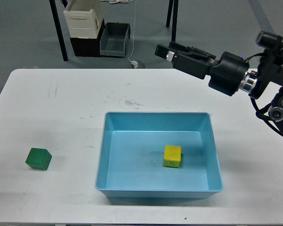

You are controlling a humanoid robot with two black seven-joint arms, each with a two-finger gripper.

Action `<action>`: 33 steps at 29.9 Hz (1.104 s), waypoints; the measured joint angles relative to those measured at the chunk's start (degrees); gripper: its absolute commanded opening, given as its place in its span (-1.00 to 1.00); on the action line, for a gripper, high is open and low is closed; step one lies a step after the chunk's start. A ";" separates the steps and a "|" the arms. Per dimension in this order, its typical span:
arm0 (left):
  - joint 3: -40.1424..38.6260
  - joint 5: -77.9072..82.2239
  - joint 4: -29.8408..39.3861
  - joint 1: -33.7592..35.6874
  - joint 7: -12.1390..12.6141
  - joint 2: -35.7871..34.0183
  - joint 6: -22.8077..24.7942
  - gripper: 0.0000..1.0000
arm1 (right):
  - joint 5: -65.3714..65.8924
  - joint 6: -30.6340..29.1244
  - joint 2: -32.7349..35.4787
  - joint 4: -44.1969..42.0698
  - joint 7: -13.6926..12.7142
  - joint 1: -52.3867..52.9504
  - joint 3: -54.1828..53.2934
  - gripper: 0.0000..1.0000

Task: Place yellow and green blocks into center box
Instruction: 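Release the yellow cube in the tray and raise the right gripper away, then lower the left gripper onto the green cube and close it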

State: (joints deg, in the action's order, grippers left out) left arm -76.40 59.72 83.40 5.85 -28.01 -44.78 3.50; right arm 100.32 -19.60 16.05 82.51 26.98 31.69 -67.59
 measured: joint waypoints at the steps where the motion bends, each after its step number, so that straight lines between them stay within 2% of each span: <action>1: 0.14 1.76 0.14 0.23 0.00 -1.19 0.89 1.00 | -1.25 0.72 -0.38 0.51 -0.95 -1.82 -2.08 0.95; 5: 1.42 10.03 0.59 1.99 0.00 -6.88 6.66 1.00 | -6.15 4.75 -2.64 1.51 -4.85 -8.65 -10.22 0.96; 9: 5.77 20.34 0.84 3.79 -0.01 -12.57 9.40 1.00 | -8.38 6.89 -4.81 4.69 -5.68 -15.81 -15.79 0.97; 15: 15.68 34.18 1.81 6.95 -0.01 -17.85 9.49 1.00 | -8.65 8.64 -8.26 11.16 -5.64 -25.44 -20.95 0.97; 20: 24.37 42.87 3.24 9.96 -0.01 -20.84 8.73 1.00 | -8.66 9.57 -11.66 13.03 -5.62 -31.16 -24.38 0.98; 25: 31.60 52.88 4.79 11.37 -0.01 -23.56 7.88 1.00 | -9.19 9.87 -12.07 14.73 -5.62 -36.40 -28.10 0.98; 33: 37.77 64.52 4.63 11.57 0.00 -24.31 7.75 1.00 | -19.80 11.12 -11.85 13.94 -5.84 -40.57 -31.90 0.98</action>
State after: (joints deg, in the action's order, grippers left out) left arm -38.63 124.24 88.03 17.42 -28.00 -69.08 11.25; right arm 80.52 -8.48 4.20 96.45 21.14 -8.88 -99.49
